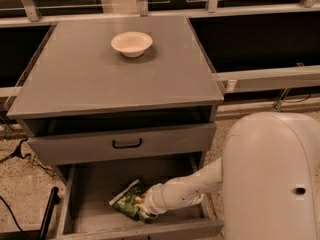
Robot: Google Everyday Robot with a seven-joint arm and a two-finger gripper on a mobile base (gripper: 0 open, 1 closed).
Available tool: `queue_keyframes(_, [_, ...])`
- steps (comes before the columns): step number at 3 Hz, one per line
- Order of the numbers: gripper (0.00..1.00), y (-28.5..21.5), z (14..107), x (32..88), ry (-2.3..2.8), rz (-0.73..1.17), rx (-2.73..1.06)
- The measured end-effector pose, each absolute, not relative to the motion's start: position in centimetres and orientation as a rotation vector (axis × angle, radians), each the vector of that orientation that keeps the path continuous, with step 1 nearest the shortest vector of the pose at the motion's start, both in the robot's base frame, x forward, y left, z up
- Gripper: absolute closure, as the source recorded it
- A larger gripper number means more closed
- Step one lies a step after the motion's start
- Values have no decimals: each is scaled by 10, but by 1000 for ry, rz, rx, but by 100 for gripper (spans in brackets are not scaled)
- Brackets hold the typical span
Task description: Pick green jalapeno chip bag from middle drawer and place on counter
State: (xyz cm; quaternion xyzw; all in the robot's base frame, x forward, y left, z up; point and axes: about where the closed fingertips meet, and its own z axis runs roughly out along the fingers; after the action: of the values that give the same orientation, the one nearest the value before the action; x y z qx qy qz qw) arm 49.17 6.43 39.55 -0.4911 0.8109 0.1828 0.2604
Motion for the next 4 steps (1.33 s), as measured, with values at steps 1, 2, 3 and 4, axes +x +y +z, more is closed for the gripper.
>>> queue_keyframes(1, [98, 64, 395, 492, 2196, 495, -1330])
queue_keyframes(2, [100, 64, 396, 492, 2196, 495, -1330])
queue_keyframes(3, [100, 69, 413, 494, 2136, 507, -1413])
queue_keyframes(4, [100, 71, 468, 498, 1979, 497, -1611])
